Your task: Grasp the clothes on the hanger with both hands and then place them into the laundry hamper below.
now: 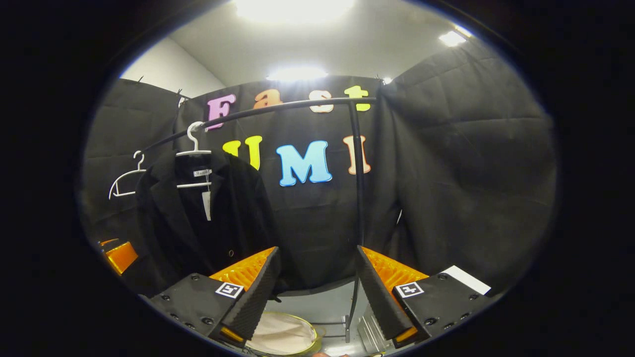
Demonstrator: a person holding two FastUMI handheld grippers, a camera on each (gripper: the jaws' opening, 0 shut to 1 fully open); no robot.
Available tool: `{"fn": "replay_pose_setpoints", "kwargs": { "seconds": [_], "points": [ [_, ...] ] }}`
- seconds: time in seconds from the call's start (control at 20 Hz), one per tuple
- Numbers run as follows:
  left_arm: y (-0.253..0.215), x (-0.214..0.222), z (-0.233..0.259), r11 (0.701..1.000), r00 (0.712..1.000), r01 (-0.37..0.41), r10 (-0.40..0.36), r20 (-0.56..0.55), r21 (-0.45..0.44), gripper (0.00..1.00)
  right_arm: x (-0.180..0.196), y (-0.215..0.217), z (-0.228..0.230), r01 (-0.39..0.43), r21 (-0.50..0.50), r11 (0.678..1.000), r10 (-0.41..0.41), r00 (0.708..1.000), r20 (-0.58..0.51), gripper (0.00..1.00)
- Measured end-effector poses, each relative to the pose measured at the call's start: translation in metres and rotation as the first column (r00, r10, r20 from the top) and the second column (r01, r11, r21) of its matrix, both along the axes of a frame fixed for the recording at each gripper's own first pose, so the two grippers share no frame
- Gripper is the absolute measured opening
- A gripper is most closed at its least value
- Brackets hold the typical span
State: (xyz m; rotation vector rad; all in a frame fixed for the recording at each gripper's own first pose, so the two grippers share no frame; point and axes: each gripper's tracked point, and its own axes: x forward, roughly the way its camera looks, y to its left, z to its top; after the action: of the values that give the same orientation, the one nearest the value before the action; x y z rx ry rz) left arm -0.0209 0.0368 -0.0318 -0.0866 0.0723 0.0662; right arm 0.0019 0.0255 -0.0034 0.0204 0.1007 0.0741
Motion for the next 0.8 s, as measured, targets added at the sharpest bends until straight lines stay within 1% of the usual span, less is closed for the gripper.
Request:
{"fn": "replay_pose_setpoints", "kwargs": {
  "seconds": [0.05,0.1,0.2,0.25,0.3,0.45,0.5,0.6,0.65,0.7,0.75,0.8],
  "points": [
    [0.003,0.002,-0.005,1.0,1.0,-0.008,0.008,-0.009,-0.007,0.94,0.002,-0.001,-0.002,0.003,0.0,1.0,-0.003,1.0,-0.013,0.92],
    [0.005,0.005,-0.009,1.0,1.0,-0.017,0.016,-0.017,-0.011,0.94,0.003,-0.003,-0.002,0.008,0.004,1.0,-0.008,1.0,-0.025,0.95],
    [0.006,0.013,-0.011,1.0,0.999,-0.025,0.025,-0.03,-0.012,0.96,0.009,-0.006,-0.005,0.012,0.009,1.0,-0.012,0.999,-0.036,0.95],
    [0.007,0.018,-0.01,1.0,0.999,-0.028,0.027,-0.033,-0.008,0.96,0.012,-0.009,-0.007,0.016,0.003,1.0,-0.015,0.999,-0.039,0.92],
    [0.007,0.023,-0.009,1.0,0.999,-0.029,0.029,-0.035,-0.001,0.96,0.015,-0.011,-0.011,0.019,-0.005,1.0,-0.02,0.999,-0.047,0.95],
    [0.006,0.039,-0.006,0.998,0.998,-0.046,0.048,-0.046,0.039,0.95,0.034,-0.003,-0.018,0.007,-0.003,1.0,-0.007,0.997,-0.074,0.96],
    [0.005,0.045,-0.004,0.997,0.997,-0.053,0.056,-0.05,0.049,0.95,0.041,0.006,-0.019,-0.01,0.003,1.0,0.011,0.997,-0.077,0.95],
    [0.003,0.057,0.0,0.996,0.996,-0.066,0.069,-0.048,0.061,0.95,0.058,0.03,-0.01,-0.073,0.02,0.997,0.074,0.996,-0.056,0.96],
    [0.004,0.064,0.002,0.994,0.995,-0.08,0.084,-0.048,0.068,0.95,0.068,0.045,-0.003,-0.114,0.026,0.993,0.115,0.993,-0.039,0.93],
    [0.005,0.072,0.004,0.993,0.993,-0.097,0.101,-0.056,0.073,0.95,0.079,0.061,0.0,-0.159,0.029,0.987,0.16,0.987,-0.033,0.98],
    [0.006,0.081,0.006,0.991,0.991,-0.113,0.117,-0.058,0.077,0.95,0.088,0.078,0.004,-0.213,0.039,0.976,0.214,0.977,-0.027,0.93],
    [0.009,0.09,0.011,0.989,0.99,-0.126,0.13,-0.047,0.079,0.95,0.096,0.098,0.01,-0.268,0.055,0.962,0.269,0.963,-0.017,0.98]
  ]
}}
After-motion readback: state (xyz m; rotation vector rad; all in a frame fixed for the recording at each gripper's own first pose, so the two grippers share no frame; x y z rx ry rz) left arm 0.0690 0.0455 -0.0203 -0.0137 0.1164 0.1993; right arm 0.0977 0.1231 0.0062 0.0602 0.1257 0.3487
